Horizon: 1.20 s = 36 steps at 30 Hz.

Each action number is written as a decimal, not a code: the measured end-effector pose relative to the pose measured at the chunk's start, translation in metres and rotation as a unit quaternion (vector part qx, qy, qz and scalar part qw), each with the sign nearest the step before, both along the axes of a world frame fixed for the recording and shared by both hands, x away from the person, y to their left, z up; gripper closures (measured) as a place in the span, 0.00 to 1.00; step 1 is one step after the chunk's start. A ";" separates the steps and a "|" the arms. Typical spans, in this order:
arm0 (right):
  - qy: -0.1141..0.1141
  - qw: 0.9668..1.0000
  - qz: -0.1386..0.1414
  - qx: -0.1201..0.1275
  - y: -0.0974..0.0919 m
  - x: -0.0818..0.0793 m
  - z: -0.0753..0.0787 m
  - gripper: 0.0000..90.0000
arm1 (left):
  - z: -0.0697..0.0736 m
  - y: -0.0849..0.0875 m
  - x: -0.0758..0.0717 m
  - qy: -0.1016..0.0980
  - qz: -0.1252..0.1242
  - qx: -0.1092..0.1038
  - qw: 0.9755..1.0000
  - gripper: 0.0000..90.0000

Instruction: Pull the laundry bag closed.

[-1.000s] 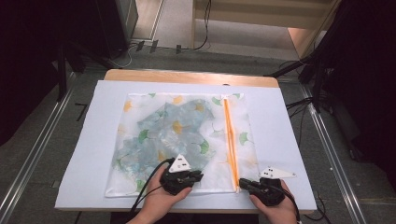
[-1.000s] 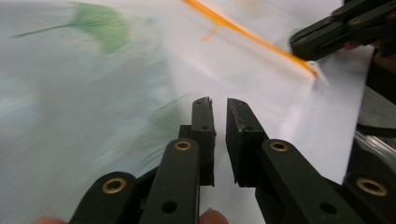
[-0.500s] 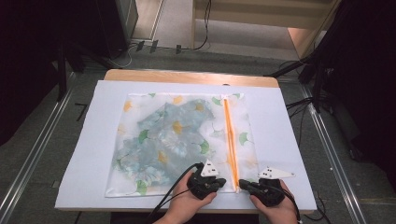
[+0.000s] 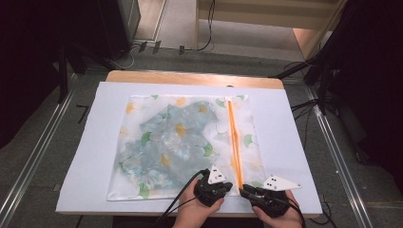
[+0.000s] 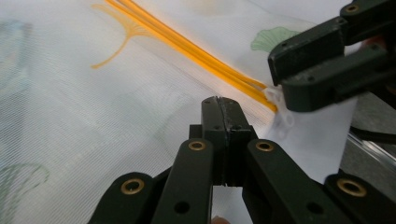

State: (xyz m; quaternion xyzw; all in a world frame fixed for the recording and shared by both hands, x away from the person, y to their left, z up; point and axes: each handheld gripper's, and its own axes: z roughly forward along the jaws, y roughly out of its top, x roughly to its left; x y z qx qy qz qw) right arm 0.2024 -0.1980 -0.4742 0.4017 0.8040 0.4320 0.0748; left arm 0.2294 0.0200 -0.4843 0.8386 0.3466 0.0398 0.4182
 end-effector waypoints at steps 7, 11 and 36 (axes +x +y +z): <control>-0.018 0.998 0.010 -0.064 0.012 -0.002 -0.006 0.57 | -0.001 0.003 0.004 0.023 0.003 -0.015 1.000 1.00; -0.026 0.997 0.009 -0.073 0.010 -0.003 -0.008 0.67 | -0.001 0.004 0.005 0.032 -0.001 -0.019 0.999 1.00; -0.002 0.999 0.015 -0.033 -0.007 0.007 -0.010 0.70 | -0.001 0.005 0.005 0.034 -0.007 -0.021 0.999 1.00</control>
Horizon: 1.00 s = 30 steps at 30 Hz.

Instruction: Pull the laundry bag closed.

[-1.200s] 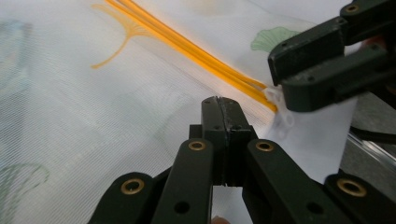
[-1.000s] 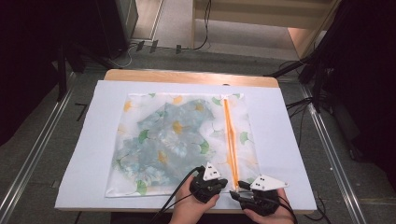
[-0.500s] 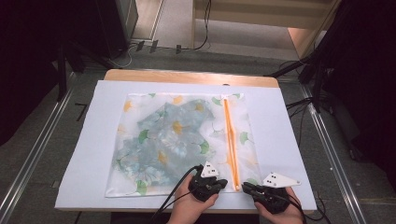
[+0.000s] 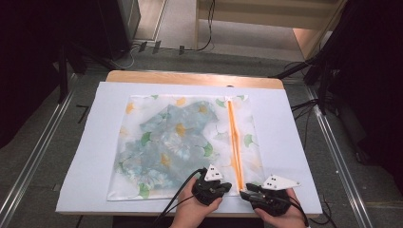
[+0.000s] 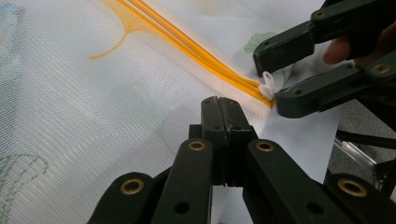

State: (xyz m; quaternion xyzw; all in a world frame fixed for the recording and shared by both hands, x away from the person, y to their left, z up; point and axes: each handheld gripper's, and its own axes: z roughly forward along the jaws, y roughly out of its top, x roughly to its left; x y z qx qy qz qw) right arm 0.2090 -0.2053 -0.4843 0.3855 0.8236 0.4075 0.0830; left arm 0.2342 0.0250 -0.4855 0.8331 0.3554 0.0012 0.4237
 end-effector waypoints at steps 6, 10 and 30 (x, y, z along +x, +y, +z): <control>-0.005 1.000 0.007 -0.015 0.001 -0.004 0.002 0.81 | 0.000 0.000 0.000 0.001 0.000 0.000 1.000 1.00; 0.005 1.000 0.006 0.005 -0.006 -0.006 0.007 0.95 | 0.000 0.000 0.000 -0.001 -0.001 0.000 1.000 1.00; 0.010 0.997 0.054 0.050 0.001 -0.009 0.011 0.95 | 0.000 0.000 0.000 -0.002 -0.003 0.002 1.000 0.99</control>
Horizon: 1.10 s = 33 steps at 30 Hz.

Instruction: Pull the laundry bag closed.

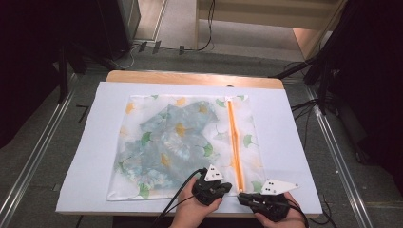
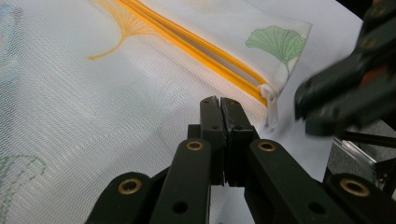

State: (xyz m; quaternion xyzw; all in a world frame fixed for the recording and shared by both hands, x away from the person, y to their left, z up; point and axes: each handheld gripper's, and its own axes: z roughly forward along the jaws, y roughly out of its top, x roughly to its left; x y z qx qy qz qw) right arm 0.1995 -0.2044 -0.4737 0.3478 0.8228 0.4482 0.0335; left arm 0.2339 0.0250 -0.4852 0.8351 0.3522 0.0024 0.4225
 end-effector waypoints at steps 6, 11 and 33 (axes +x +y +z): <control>-0.020 0.997 -0.081 -0.001 -0.003 0.009 0.003 1.00 | 0.000 0.000 0.000 0.000 0.000 0.000 1.000 0.99; -0.011 0.997 -0.071 -0.027 0.010 0.014 -0.005 1.00 | 0.000 0.000 0.000 0.000 0.000 0.000 1.000 0.99; -0.012 0.997 -0.058 -0.047 0.020 0.013 -0.009 0.71 | 0.000 0.000 0.001 0.003 -0.001 -0.004 1.000 0.99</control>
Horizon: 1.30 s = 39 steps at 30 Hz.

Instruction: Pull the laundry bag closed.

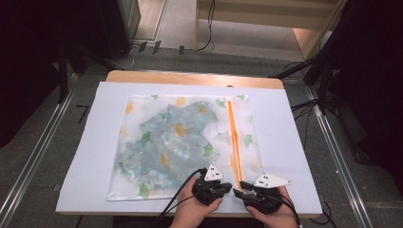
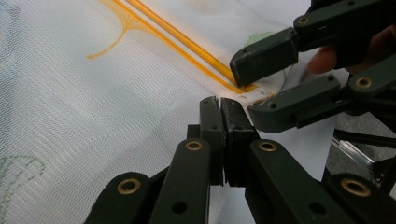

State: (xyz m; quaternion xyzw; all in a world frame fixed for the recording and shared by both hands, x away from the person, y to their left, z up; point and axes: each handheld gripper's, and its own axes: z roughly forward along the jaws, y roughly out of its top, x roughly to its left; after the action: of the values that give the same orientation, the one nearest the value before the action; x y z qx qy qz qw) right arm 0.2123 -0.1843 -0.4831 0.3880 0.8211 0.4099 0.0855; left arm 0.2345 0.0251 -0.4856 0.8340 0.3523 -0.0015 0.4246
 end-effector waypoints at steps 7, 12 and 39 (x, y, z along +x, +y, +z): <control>-0.019 1.000 0.015 -0.020 0.002 -0.004 0.004 0.90 | 0.000 0.000 0.000 0.000 0.000 -0.001 1.000 0.99; -0.019 1.000 0.009 0.000 -0.005 -0.007 0.007 0.96 | 0.000 0.000 0.000 0.000 0.000 -0.001 1.000 0.99; -0.003 1.000 -0.011 -0.007 0.009 0.002 0.004 1.00 | 0.000 0.001 0.000 0.004 0.009 -0.002 1.000 1.00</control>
State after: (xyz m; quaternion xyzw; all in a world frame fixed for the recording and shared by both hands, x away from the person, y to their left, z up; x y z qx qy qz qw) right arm 0.2146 -0.1757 -0.4788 0.3949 0.8194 0.4045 0.0953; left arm 0.2349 0.0263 -0.4858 0.8299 0.3617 -0.0018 0.4247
